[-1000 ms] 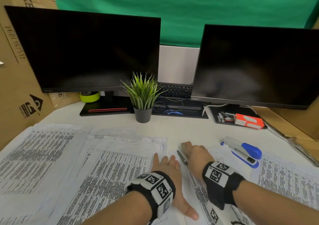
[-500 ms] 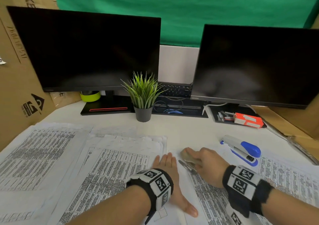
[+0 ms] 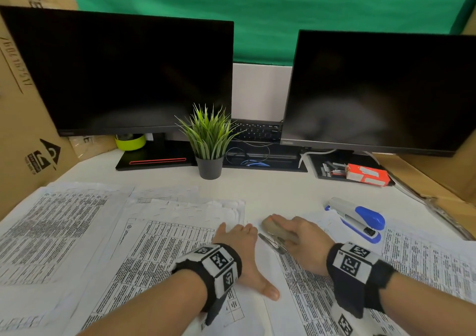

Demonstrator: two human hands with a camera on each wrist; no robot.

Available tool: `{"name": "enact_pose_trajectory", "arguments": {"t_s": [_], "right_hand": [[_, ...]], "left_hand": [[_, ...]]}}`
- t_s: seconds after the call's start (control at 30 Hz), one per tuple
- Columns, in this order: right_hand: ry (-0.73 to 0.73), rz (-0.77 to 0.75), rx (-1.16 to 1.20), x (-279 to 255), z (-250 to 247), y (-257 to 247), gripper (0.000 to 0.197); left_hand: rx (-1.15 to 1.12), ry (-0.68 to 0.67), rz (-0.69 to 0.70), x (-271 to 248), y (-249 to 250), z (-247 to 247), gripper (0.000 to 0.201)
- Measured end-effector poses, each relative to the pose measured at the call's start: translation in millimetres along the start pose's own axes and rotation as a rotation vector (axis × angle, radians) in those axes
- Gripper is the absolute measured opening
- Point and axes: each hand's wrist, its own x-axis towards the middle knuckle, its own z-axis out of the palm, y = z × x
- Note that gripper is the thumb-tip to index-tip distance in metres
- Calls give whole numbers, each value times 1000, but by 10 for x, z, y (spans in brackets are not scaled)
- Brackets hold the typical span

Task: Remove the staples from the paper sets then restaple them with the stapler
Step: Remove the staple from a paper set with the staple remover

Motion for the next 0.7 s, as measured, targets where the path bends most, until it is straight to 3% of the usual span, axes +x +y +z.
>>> {"name": "enact_pose_trajectory", "arguments": {"t_s": [0.2, 0.37, 0.7], "right_hand": [[40, 21, -41, 19, 21, -6, 62], [20, 24, -90, 76, 49, -88, 47], [13, 32, -82, 66, 33, -154, 42]], "left_hand": [[17, -37, 0, 15, -18, 12, 136], [24, -32, -6, -6, -1, 13, 135], [8, -65, -5, -2, -22, 35, 139]]}}
